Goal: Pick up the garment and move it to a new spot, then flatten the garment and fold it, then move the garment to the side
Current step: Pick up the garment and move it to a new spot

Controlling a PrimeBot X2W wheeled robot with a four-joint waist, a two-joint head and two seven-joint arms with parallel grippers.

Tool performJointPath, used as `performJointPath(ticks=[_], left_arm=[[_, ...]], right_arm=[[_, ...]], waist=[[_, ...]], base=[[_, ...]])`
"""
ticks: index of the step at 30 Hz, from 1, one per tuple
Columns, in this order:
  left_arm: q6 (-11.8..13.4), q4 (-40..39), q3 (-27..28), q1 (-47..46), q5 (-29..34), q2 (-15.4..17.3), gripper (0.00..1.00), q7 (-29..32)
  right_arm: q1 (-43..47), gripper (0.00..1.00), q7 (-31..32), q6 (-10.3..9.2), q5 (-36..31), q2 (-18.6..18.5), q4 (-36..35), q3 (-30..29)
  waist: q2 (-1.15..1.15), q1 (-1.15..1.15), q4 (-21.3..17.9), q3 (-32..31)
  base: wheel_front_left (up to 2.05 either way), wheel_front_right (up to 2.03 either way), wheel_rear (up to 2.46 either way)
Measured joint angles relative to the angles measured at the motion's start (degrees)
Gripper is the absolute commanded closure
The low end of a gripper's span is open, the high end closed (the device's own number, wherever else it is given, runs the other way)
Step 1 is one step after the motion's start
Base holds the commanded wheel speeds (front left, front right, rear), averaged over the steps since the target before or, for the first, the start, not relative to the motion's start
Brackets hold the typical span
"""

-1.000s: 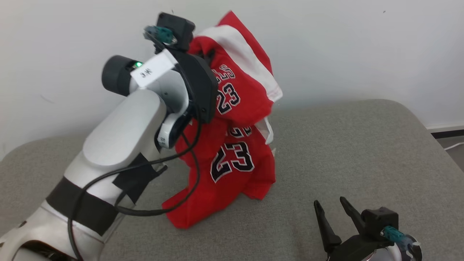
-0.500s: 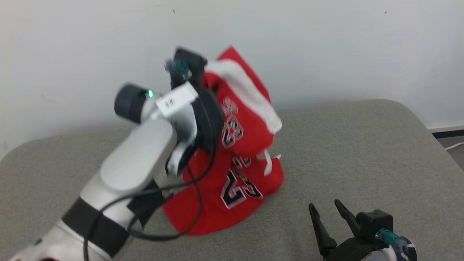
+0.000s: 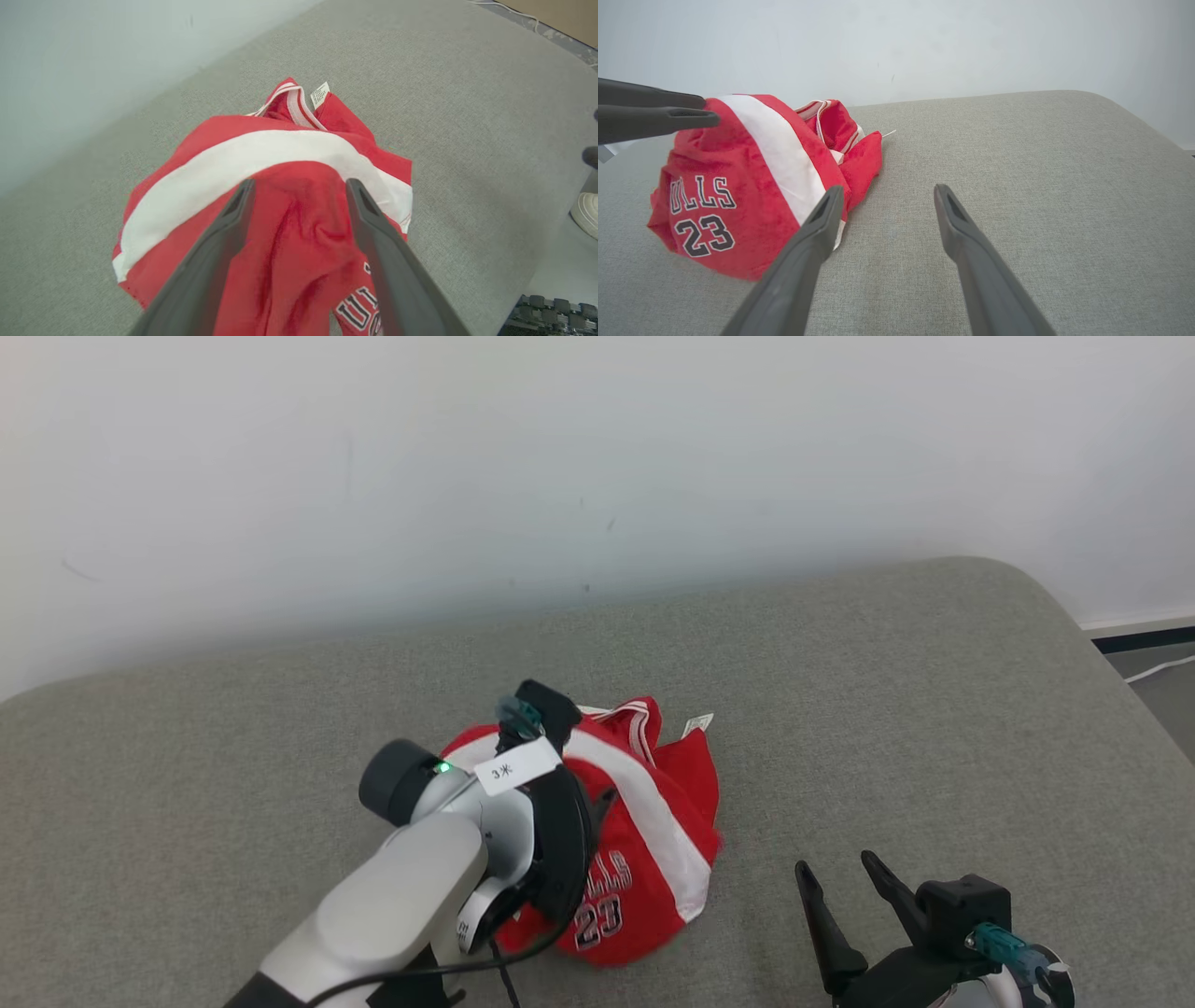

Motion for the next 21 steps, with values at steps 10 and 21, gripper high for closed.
performJointPath(ticks=[10, 21], left_arm=[[-1.1, -2.7, 0.6, 0.5, 0.0, 0.2, 0.0, -2.6], [2.2, -6.2, 0.4, 1.2, 0.2, 2.4, 0.0, 0.2]], right_arm=[[0.0, 0.0, -0.1, -0.01, 0.0, 0.1, 1.0, -0.7], [1.7, 0.0, -0.1, -0.08, 0.1, 0.2, 1.2, -0.9]], waist=[[0.0, 0.0, 1.2, -1.2], [-0.01, -0.01, 2.9, -3.8]], base=[[0.0, 0.0, 0.0], [0.0, 0.0, 0.0]])
